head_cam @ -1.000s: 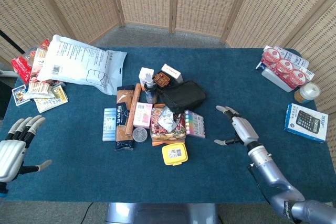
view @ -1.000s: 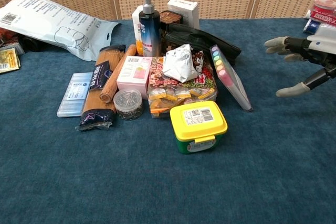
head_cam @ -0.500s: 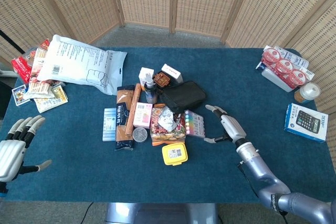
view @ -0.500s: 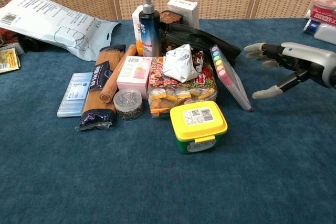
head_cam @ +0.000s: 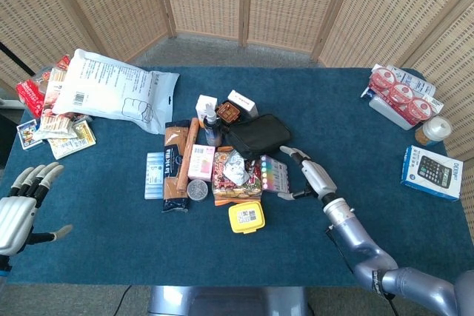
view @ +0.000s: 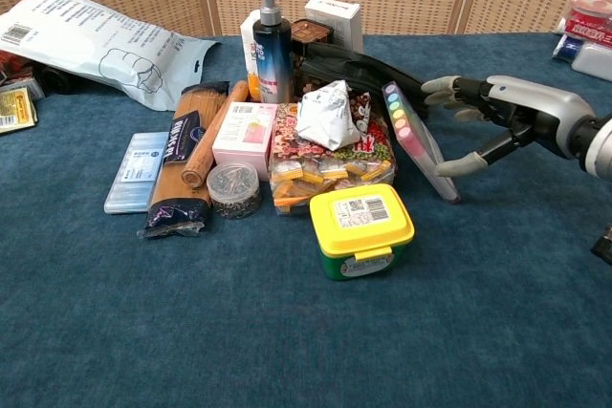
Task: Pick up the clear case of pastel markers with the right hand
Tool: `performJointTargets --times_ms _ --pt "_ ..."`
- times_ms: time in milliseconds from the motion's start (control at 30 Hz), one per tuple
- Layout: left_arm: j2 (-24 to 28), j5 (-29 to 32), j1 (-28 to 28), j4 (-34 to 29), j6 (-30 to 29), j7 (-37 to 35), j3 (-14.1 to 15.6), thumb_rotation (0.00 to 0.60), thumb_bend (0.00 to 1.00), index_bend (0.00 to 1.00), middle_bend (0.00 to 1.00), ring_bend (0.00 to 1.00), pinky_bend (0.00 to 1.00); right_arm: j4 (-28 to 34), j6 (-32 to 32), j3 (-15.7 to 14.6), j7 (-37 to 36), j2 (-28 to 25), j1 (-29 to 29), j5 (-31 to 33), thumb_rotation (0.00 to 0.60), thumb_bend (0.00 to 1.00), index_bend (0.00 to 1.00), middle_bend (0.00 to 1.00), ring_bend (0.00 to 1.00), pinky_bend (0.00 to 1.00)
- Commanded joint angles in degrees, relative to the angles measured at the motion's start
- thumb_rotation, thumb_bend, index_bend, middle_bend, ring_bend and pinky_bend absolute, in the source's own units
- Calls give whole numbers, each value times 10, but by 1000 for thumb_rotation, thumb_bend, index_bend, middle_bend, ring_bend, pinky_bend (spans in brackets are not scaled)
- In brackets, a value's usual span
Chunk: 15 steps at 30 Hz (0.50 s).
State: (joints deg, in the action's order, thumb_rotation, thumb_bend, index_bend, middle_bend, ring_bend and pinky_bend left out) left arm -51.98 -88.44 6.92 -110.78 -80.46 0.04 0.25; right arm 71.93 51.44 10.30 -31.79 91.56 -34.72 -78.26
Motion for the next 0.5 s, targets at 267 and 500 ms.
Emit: performJointTargets --times_ms 267,500 --pt "1 0 -1 0 -2 -3 0 600 6 0 0 0 0 -3 -6 4 9 13 -9 10 600 0 0 0 0 0" --pt "3 -1 -2 1 -6 -8 -1 600 5 0 0 0 0 -17 -11 7 6 29 -17 13 600 0 0 0 0 0"
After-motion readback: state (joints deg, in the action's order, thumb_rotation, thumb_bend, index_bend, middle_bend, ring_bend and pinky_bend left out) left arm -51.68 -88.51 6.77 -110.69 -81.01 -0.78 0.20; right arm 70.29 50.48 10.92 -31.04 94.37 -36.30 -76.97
